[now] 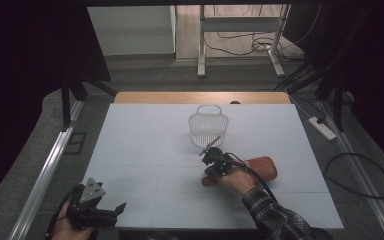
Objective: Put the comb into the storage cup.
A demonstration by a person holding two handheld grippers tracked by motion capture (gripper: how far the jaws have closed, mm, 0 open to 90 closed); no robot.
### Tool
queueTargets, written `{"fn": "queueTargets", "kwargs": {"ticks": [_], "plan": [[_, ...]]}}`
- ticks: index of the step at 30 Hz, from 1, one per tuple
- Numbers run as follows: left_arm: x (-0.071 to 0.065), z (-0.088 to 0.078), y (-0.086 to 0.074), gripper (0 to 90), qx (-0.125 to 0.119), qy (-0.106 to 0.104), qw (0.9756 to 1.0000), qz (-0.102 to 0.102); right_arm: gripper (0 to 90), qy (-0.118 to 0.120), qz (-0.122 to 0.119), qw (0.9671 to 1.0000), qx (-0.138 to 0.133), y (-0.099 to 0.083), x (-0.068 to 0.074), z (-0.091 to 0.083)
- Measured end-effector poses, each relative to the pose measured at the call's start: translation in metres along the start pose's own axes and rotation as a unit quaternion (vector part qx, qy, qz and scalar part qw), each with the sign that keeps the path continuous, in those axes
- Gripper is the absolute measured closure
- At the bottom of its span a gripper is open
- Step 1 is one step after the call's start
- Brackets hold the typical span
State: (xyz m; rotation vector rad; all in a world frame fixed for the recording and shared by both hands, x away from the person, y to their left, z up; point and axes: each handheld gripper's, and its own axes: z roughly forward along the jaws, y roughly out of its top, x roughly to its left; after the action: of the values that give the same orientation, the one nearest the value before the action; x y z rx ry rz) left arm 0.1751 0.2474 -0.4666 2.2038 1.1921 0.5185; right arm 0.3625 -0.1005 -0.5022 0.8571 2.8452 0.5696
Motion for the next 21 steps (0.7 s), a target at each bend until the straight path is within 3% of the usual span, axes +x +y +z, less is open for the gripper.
{"fn": "queueTargets", "kwargs": {"ticks": [7, 16, 21], "plan": [[-0.001, 0.000, 0.000, 3.9, 0.002, 0.002, 1.0000, 0.005, 89.4, 0.006, -0.005, 0.9999, 0.013, -0.012, 0.004, -0.006], [-0.002, 0.001, 0.001, 4.0, 0.005, 0.004, 0.9999, 0.011, 89.4, 0.021, 0.005, 0.9996, 0.018, -0.032, 0.005, -0.017], [-0.003, 0.001, 0.001, 4.1, 0.008, 0.005, 0.9999, 0.014, 89.4, 0.018, 0.008, 0.9995, 0.025, -0.045, 0.005, -0.023]]}}
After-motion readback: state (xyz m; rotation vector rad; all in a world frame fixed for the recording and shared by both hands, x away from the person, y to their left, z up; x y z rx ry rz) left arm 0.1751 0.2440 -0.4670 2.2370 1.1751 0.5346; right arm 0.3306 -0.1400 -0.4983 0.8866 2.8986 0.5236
